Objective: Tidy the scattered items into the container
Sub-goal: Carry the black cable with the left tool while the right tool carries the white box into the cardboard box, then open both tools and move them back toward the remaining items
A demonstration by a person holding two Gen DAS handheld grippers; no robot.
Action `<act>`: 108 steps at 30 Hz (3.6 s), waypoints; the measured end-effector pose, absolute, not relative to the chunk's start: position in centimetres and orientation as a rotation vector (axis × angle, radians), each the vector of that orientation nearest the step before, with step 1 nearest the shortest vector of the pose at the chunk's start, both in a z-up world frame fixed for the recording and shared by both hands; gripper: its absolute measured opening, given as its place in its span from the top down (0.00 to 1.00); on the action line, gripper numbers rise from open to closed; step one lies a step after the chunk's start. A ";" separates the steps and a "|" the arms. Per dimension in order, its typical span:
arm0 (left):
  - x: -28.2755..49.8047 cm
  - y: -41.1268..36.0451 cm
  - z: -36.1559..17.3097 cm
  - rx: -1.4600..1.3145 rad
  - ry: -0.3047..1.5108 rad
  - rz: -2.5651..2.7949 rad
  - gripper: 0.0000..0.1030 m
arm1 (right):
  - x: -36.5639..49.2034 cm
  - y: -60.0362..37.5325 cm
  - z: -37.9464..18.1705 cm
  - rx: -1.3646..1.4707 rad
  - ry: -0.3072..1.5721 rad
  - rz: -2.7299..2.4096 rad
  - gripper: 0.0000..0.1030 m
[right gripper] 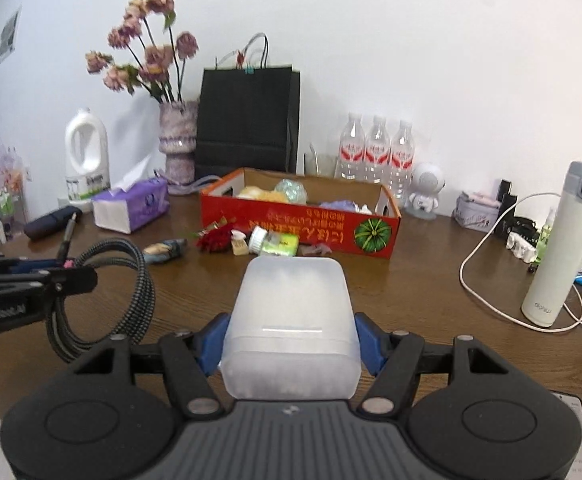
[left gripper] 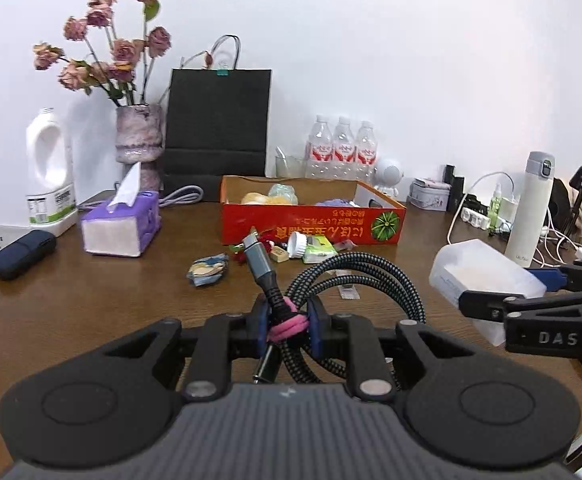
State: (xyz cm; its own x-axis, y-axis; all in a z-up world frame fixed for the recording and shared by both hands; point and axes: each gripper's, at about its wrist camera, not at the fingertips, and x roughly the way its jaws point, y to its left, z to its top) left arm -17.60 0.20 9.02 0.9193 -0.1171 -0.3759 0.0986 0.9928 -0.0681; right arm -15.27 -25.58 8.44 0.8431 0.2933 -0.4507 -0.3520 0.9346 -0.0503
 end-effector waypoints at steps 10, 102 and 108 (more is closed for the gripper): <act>-13.0 0.3 9.8 -0.097 0.354 -0.098 0.80 | -13.8 -26.1 10.0 -0.026 0.387 0.334 0.37; -12.6 0.0 5.8 -0.044 0.444 -0.024 0.00 | -11.3 -26.2 6.2 0.004 0.390 0.286 0.02; -12.4 0.8 5.6 -0.054 0.461 -0.008 0.00 | -13.2 -25.0 6.4 -0.052 0.364 0.318 0.02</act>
State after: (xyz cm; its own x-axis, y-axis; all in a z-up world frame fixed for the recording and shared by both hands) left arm -12.40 0.79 5.62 0.8957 -0.0197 -0.4442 -0.0049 0.9985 -0.0542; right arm -13.21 -25.01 6.38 0.8853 0.2965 -0.3581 -0.3153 0.9490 0.0064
